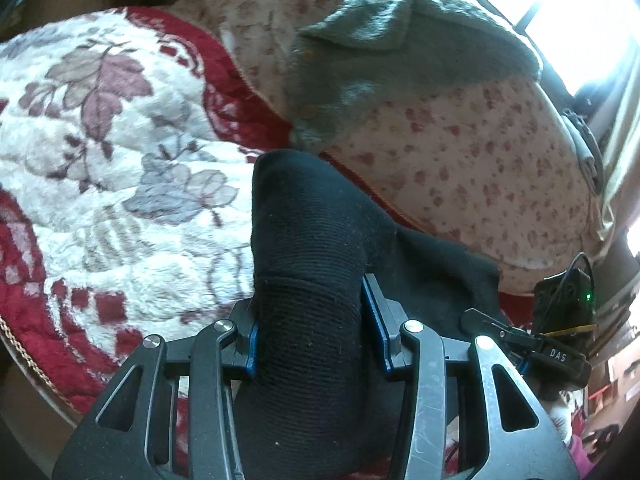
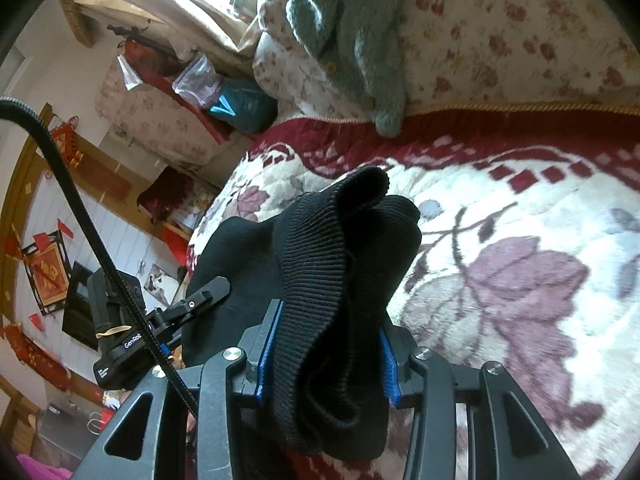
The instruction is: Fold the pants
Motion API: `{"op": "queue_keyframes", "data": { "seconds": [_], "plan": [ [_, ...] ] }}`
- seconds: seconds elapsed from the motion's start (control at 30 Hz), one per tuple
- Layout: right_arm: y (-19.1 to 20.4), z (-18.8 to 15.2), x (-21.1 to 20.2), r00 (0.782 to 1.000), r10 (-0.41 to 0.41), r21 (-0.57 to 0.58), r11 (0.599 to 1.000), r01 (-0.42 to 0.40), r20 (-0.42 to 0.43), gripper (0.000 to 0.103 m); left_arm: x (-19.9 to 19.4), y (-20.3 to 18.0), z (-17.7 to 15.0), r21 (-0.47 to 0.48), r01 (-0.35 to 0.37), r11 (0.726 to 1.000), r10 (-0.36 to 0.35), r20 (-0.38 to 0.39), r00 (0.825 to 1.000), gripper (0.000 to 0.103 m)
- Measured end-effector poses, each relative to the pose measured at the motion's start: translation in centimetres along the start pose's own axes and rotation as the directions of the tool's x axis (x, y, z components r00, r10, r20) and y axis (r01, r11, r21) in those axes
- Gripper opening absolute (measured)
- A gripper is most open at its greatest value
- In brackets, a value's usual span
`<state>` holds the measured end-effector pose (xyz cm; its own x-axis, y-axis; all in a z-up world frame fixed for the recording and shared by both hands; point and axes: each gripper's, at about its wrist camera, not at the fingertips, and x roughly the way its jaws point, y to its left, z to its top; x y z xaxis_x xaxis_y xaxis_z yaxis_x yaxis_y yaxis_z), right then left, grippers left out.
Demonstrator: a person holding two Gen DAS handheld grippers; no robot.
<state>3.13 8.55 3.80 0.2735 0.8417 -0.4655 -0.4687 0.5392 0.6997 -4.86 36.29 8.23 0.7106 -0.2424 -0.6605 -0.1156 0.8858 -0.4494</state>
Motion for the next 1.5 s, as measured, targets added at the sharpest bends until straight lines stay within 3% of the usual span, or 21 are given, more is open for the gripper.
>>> {"op": "queue_keyframes", "data": {
  "seconds": [0.3, 0.4, 0.67, 0.77, 0.93, 1.17, 1.5],
  "plan": [
    [-2.3, 0.0, 4.0, 0.997, -0.029, 0.028, 0.999, 0.031, -0.075, 0.043, 2.3, 2.9, -0.9, -0.053, -0.036, 0.998, 0.034, -0.045, 0.998, 0.042],
    [-3.4, -0.2, 4.6, 0.996, -0.029, 0.058, 0.998, 0.034, -0.088, 0.050, 2.9, 3.5, -1.1, -0.069, -0.035, 0.997, 0.031, -0.055, 0.998, 0.042],
    [-3.6, -0.4, 4.1, 0.995, -0.021, 0.065, 0.998, 0.027, -0.093, 0.052, 3.3, 4.1, -1.6, -0.100, -0.047, 0.994, 0.042, -0.056, 0.998, 0.052],
    [-3.5, -0.4, 3.6, 0.996, -0.028, 0.079, 0.996, 0.035, -0.089, 0.052, 3.2, 3.9, -1.7, -0.089, -0.089, 0.992, 0.085, -0.050, 0.995, 0.064],
    [-2.7, -0.6, 1.7, 0.995, -0.067, 0.050, 0.996, 0.070, -0.068, 0.052, 2.7, 3.4, -1.7, -0.069, -0.128, 0.989, 0.124, -0.059, 0.991, 0.064],
    [-0.2, -0.9, -1.3, 0.992, -0.127, -0.036, 0.991, 0.126, -0.012, 0.052, 0.4, 1.2, -2.3, 0.011, -0.268, 0.963, 0.268, 0.013, 0.963, 0.064],
    [4.0, -2.1, -2.3, 0.971, -0.234, -0.179, 0.954, 0.239, 0.049, 0.056, -2.6, -3.0, -3.9, 0.070, -0.365, 0.929, 0.354, 0.125, 0.927, 0.064]
  ]
}}
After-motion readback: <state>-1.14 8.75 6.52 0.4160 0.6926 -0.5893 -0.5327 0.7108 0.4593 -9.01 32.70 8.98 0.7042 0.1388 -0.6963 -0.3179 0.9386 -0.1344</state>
